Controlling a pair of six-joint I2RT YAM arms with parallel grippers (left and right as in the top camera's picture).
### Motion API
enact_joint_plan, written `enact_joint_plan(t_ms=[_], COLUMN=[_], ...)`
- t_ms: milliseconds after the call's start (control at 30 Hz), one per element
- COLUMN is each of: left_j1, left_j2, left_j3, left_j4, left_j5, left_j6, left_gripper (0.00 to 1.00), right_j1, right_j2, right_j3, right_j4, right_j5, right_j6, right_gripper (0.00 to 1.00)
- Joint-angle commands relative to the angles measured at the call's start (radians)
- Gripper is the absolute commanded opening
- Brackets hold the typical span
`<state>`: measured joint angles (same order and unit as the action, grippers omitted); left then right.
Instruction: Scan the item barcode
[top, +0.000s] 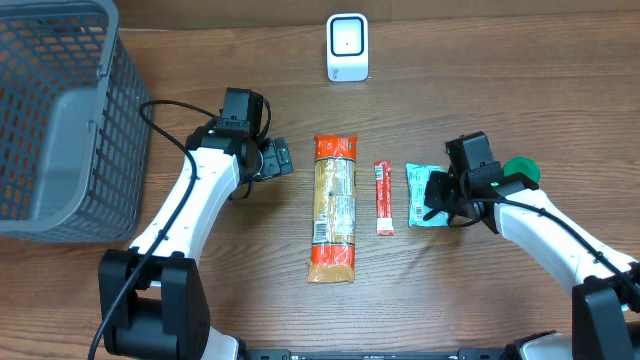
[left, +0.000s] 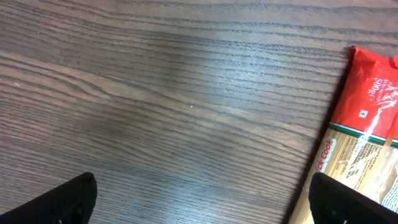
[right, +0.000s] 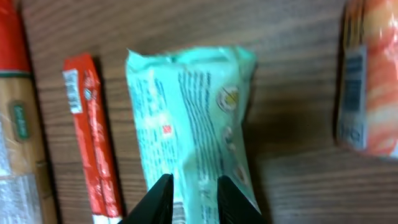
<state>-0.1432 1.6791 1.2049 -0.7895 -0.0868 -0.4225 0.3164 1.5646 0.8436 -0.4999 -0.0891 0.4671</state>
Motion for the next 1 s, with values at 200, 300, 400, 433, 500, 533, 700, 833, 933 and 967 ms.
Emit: enact_joint_plan(t_ms=[200, 300, 400, 433, 500, 533, 700, 833, 933, 967], left_j1=[-0.001, -0.001, -0.001, -0.001, -0.001, -0.001, -0.001, -0.001, -0.001, -0.001], left_j2=[-0.012, -0.012, -0.012, -0.012, -0.012, -0.012, -0.012, -0.012, -0.012, -0.012], left_j3=[0.009, 0.009, 0.009, 0.009, 0.009, 0.009, 0.009, 0.009, 0.009, 0.009], left_j4=[0.001, 0.002, 0.001, 0.001, 0.001, 0.001, 0.001, 0.002, 0.001, 0.001], left_j5=[0.002, 0.002, 0.002, 0.002, 0.002, 0.002, 0.002, 0.002, 0.002, 0.002], left_j6=[-0.004, -0.004, -0.004, -0.004, -0.004, -0.004, -0.004, -0.004, -0.004, -0.004], left_gripper=[1.00, 1.00, 1.00, 1.00, 1.00, 1.00, 1.00, 1.00, 1.00, 1.00], right_j1=[0.005, 0.005, 0.005, 0.005, 0.005, 0.005, 0.003, 0.003, 0.003, 0.003], right_j2=[0.005, 0.005, 0.005, 0.005, 0.005, 0.005, 0.005, 0.005, 0.005, 0.005], right_j3=[-0.090, -0.091, -0.091, -0.091, -0.091, -0.091, -0.044, 0.008, 0.011, 0.011], right_j4=[0.071, 0.064, 0.064, 0.064, 0.061, 0.061, 0.046, 0.027, 0.051, 0.059], right_j5=[0.005, -0.016, -0.123, -0.161, -0.188, -0.190, -0.194, -0.217, -0.220, -0.219], right_j6=[-0.003, -0.022, -0.108, -0.133, -0.143, -0.143, -0.143, -0.143, -0.140, -0.128], right_gripper=[0.30, 0.35, 0.42, 0.43, 0.44, 0.44, 0.44, 0.44, 0.35, 0.27])
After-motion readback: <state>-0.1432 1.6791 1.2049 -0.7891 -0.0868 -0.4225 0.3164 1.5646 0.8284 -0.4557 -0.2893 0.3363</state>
